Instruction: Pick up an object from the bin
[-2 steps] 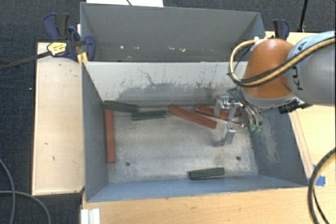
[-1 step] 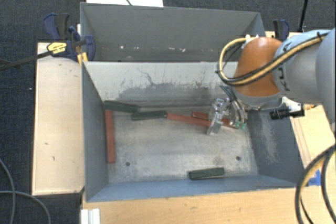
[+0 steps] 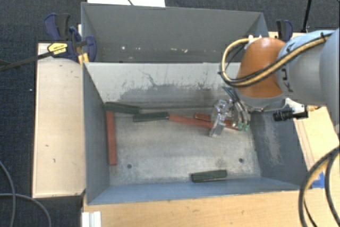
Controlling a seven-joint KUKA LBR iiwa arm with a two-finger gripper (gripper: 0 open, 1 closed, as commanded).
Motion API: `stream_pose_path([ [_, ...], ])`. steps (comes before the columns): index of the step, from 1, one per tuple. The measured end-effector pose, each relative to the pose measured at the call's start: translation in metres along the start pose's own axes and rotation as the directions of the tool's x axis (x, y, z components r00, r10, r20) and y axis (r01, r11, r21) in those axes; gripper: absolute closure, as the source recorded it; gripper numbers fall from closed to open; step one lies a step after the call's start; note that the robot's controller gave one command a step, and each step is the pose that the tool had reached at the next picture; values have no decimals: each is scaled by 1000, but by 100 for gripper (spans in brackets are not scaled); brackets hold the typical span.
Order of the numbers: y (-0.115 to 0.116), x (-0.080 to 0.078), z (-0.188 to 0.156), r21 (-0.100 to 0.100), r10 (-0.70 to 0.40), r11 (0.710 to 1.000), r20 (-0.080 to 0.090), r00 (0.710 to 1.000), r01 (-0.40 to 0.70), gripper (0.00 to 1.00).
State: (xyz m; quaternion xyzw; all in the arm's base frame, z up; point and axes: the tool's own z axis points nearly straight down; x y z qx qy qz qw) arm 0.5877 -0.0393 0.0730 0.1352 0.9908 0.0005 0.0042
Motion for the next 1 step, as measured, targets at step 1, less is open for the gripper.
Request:
stream_pose_path([
  [1,-16,-1,-151,1,-2,1000,-4,1000,3,100],
])
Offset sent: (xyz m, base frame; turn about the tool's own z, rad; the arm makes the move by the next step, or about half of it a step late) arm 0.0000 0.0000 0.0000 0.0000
